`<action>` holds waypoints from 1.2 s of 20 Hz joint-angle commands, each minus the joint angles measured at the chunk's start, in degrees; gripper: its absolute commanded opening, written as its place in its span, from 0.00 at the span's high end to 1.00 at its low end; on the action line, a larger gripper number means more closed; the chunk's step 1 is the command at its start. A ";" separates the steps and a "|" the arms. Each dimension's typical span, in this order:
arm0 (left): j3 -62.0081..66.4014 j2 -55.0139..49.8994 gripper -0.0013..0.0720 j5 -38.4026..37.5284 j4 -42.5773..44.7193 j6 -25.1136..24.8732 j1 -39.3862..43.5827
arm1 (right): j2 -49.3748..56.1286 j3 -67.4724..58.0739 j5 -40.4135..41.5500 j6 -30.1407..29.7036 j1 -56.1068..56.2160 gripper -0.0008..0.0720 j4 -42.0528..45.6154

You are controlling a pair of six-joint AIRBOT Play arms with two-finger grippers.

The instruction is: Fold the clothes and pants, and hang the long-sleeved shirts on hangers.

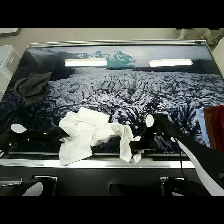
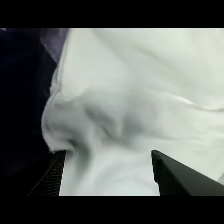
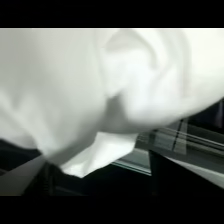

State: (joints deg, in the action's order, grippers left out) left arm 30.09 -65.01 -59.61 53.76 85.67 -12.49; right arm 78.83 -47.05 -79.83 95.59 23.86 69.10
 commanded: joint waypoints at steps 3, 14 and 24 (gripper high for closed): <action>-0.26 -0.04 0.38 3.34 0.42 0.87 0.42 | 0.04 3.67 4.09 2.97 0.33 0.55 -0.48; 19.26 11.04 0.96 6.95 0.11 -1.36 2.82 | -7.54 -15.17 -6.16 3.41 0.22 0.94 31.30; 61.46 30.73 0.96 24.59 0.20 4.79 2.82 | -24.46 -60.81 4.22 13.42 0.26 0.94 58.88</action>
State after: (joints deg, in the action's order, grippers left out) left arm 84.82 -39.33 -39.38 53.74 89.65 -9.69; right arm 60.18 -99.55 -81.69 104.36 24.10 123.15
